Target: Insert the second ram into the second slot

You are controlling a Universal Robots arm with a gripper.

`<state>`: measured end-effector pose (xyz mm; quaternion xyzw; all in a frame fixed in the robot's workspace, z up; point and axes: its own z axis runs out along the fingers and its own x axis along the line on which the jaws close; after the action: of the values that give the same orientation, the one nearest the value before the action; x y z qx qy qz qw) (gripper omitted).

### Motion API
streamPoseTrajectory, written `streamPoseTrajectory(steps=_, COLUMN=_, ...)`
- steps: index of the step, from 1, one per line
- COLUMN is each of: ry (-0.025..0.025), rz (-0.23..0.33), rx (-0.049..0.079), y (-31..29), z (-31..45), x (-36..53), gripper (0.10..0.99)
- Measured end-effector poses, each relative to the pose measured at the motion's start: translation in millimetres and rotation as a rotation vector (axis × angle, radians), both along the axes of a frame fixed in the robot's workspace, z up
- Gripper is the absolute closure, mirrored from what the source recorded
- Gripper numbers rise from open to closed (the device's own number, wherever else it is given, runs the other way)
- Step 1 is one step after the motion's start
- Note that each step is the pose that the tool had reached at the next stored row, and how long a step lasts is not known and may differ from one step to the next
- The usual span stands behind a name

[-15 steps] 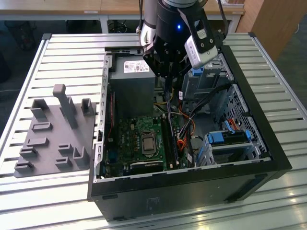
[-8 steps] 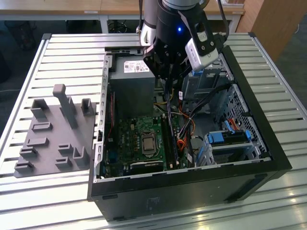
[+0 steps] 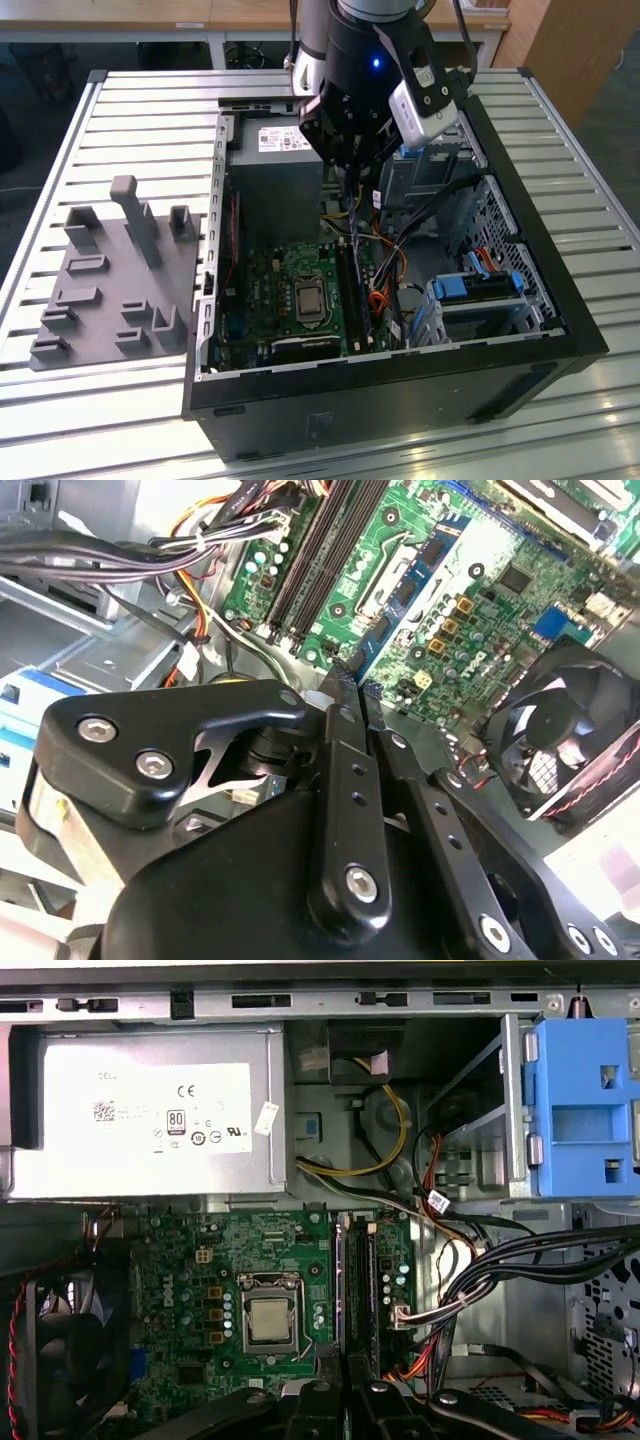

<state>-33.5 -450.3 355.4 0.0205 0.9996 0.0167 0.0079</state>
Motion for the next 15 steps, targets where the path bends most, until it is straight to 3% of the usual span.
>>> streamPoseTrajectory(steps=15, ry=0.0000, rz=0.007, rx=-0.001, y=-0.9, z=-3.5, x=0.0, gripper=0.949)
